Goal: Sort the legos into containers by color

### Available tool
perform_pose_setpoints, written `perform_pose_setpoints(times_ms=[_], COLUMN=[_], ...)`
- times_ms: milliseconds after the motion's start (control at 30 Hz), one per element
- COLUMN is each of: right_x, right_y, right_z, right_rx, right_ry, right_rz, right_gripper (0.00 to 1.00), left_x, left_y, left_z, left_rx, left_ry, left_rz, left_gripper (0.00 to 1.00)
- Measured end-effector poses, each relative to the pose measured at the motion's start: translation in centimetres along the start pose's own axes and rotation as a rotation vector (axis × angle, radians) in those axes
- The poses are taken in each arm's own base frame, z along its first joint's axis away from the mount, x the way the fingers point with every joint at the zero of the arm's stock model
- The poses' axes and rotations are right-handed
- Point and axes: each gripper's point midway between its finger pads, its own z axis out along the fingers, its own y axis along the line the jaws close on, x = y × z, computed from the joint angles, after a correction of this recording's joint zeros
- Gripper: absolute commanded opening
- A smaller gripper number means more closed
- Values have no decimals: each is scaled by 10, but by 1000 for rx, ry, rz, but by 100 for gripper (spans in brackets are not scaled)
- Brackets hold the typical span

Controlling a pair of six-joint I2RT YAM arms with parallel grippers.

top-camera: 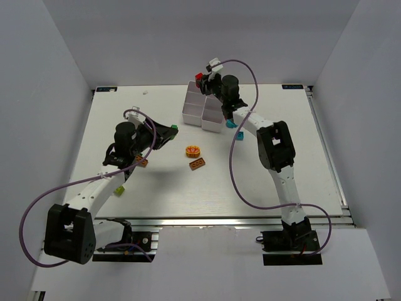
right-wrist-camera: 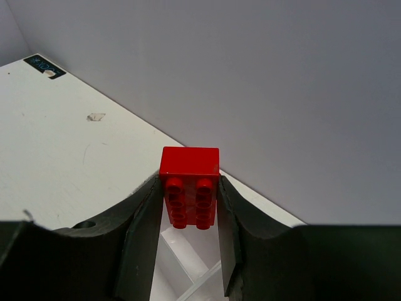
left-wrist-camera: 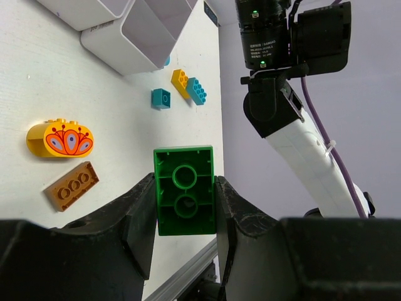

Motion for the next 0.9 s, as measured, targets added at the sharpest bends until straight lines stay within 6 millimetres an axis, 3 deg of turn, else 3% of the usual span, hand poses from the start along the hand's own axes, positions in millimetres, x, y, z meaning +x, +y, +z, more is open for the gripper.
perform_pose_setpoints(times_ms=[133,167,200,233,367,700,800,833,900], right_x=[10,13,16,18,23,27,29,26,15], right_y=[0,0,1,1,1,10,15,17,16], right_z=[1,1,1,1,1,-4,-15,-22,-38], right_rx=[1,1,0,0,-2,-50,-84,-105,-137], right_ry=[12,15,19,24,31,23,42,46,52], right_rz=[0,0,0,-1,-6,-24,-23,-23,-14], right_gripper=[41,48,48,55,68,70,58,32,2], left_x=[-1,-2,-3,-3,-3,-6,-6,-7,-11], left_y=[-2,-2,-3,-4,-5,-9,-8,-8,-12], left_z=[1,1,2,2,2,6,11,14,25], left_rx=[1,3,5,6,9,20,13,10,4], left_ry=[0,-1,-2,-3,-4,-1,9,16,32], left_rz=[4,6,8,9,10,12,11,16,32], left_gripper=[7,7,7,7,7,8,7,7,6])
